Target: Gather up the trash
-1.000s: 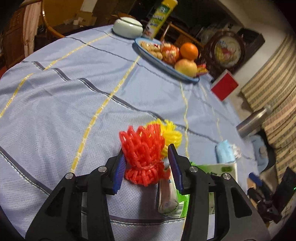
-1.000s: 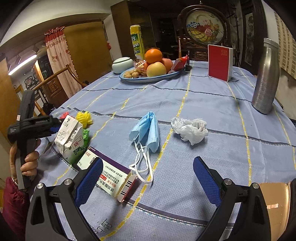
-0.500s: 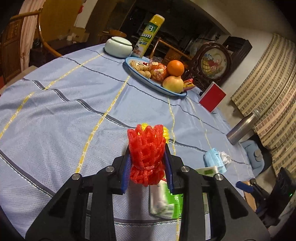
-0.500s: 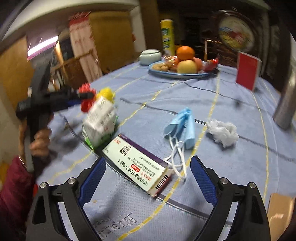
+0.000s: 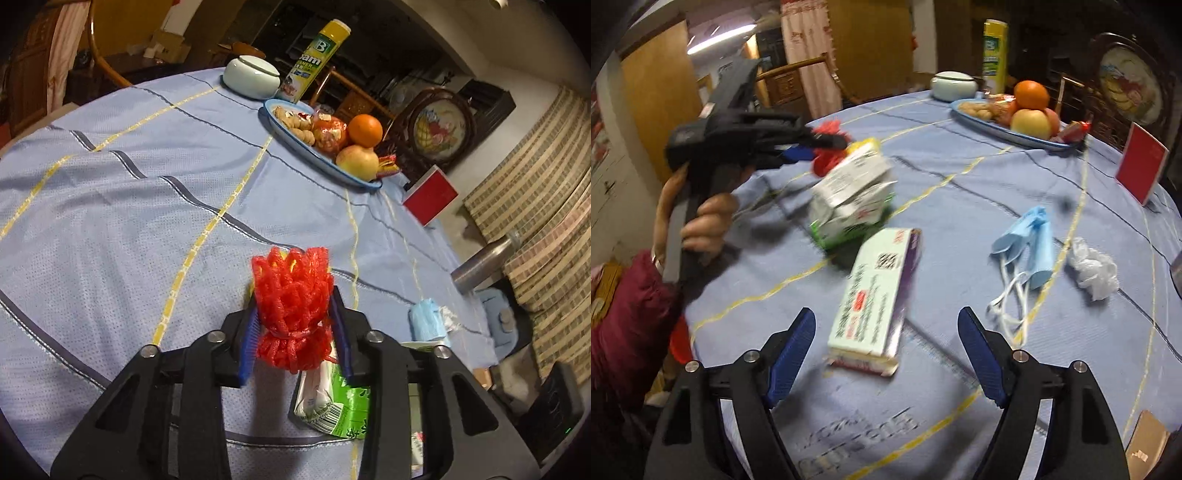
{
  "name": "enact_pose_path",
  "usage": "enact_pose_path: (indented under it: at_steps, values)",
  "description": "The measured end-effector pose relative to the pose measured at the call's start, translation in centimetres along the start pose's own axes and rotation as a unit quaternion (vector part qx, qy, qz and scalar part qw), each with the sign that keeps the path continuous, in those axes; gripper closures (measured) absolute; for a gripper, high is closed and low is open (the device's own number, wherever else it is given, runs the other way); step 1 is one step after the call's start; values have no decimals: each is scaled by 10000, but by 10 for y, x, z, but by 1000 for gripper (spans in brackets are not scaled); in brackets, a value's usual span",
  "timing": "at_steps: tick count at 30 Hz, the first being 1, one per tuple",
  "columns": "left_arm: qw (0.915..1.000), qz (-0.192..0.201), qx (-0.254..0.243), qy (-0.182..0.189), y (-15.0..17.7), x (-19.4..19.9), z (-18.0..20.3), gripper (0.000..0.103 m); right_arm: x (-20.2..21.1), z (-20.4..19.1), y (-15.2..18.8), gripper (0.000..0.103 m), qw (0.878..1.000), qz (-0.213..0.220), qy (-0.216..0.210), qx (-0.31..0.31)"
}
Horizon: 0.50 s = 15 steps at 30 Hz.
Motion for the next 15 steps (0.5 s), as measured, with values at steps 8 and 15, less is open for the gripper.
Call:
enact_pose_path:
  at_steps: [8,15]
  values:
    - [9993,-215,38,-315,3,-14,-8,46,-24,-5,-2,34,9990,-203,404,20]
    - [9999,110,61,25,10,20,-10,65,-14,26,13,60,9973,-169,385,-604]
Point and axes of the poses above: each gripper's, at about its wrist camera, not at the fingertips, and x roughly against the way its jaws point, z to its right, y to its underside, the point moved 7 cm from there along -x, roughly the way its jaws point, and after that the axes turned 9 degrees about x, right-handed, at the moved point
